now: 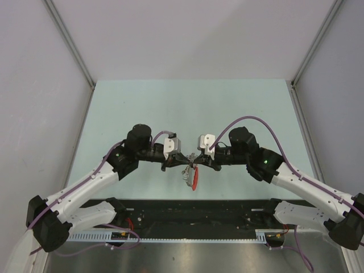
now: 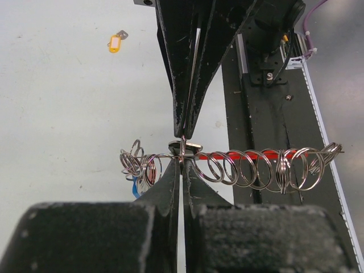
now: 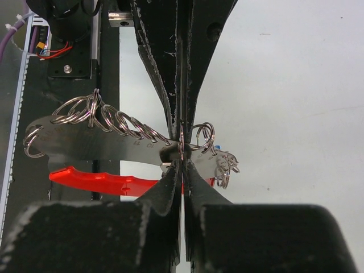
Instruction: Put the keys on the keyring
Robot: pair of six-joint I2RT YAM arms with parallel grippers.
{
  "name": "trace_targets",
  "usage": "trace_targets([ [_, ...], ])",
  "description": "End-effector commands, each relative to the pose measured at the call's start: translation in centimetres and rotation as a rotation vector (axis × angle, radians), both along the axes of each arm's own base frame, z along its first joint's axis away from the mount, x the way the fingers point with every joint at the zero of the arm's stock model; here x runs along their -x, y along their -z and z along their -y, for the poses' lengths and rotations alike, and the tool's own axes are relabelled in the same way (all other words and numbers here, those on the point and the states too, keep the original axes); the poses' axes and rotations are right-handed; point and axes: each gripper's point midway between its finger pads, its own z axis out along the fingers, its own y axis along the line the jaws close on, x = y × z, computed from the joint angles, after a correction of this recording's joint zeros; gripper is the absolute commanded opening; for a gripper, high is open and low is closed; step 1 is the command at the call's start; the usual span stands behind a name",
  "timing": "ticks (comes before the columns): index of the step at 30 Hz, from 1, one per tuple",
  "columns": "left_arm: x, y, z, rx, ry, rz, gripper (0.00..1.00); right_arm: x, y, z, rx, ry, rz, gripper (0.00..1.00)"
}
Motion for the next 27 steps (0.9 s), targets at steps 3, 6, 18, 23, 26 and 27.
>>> trace_targets([
  [3, 0.7, -1.6, 0.5, 0.023, 0.062, 0.016, 0.00, -0.2, -3.1, -0.4, -0.079, -0.001, 0.064, 0.00],
  [6, 0.8, -1.6, 0.5, 0.022, 0.070, 0.009, 0.00, -0.1, -3.1, -0.5, -0.077, -0.004, 0.068, 0.00],
  [18, 1.0, -1.3, 0.6, 0.003, 0.089, -0.007, 0.00, -0.3, -3.9, -0.5, -0.076, 0.006, 0.088, 0.00],
  [23, 0.9, -1.0, 0.5, -0.012, 0.083, -0.011, 0.00, -0.4, -4.3, -0.7, -0.077, 0.003, 0.094, 0.00],
  [26, 0.8, -1.0, 0.5, -0.020, 0.076, -0.007, 0.00, -0.4, -4.2, -0.6, -0.063, 0.006, 0.094, 0.00],
  [27, 0.7, -1.0, 0.5, -0.022, 0.073, -0.005, 0.00, -0.5, -4.1, -0.6, -0.059, 0.010, 0.095, 0.00],
])
